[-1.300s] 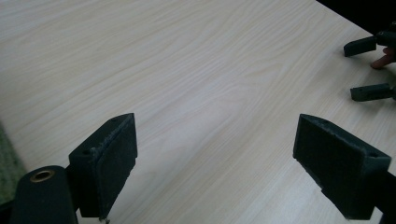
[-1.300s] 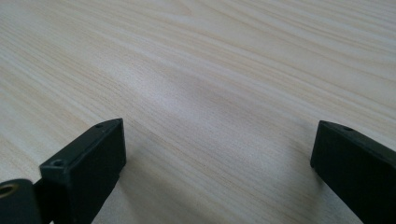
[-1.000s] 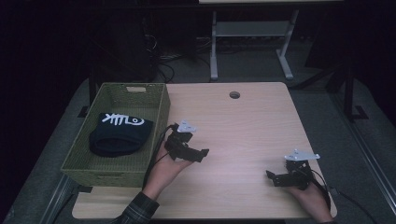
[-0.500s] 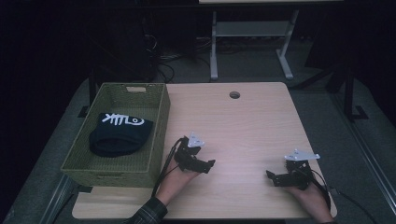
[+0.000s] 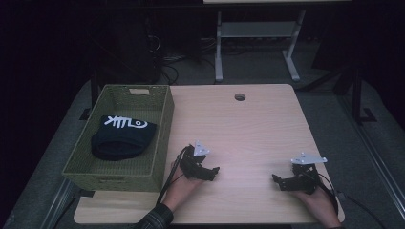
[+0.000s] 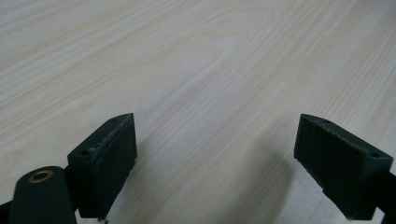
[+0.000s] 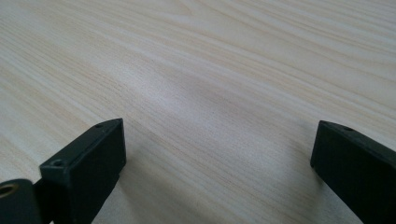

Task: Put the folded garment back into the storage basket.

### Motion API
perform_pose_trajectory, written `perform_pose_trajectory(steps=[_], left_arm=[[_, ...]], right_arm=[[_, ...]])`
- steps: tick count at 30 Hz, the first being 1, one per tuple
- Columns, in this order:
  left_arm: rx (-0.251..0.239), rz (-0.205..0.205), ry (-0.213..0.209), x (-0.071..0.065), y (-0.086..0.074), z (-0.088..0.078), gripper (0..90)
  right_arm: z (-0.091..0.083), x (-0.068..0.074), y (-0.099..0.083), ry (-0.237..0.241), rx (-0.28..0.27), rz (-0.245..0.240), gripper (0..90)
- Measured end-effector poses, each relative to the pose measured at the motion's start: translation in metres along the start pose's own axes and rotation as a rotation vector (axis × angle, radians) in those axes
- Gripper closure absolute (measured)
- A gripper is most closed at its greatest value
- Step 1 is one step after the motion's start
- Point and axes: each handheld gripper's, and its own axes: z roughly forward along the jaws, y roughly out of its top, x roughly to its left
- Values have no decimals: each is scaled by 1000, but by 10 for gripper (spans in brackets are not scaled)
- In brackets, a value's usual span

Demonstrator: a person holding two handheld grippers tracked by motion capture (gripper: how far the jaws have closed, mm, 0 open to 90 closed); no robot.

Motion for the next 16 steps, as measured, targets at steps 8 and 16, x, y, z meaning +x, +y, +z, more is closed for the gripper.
perform_pose_trajectory(steps=[8, 16], left_arm=[[2, 21, 24, -2, -1, 1, 128], [2, 21, 24, -2, -1, 1, 129]], right_arm=[[0, 0, 0, 0, 0, 0, 29], [0, 0, 0, 0, 0, 0, 29]])
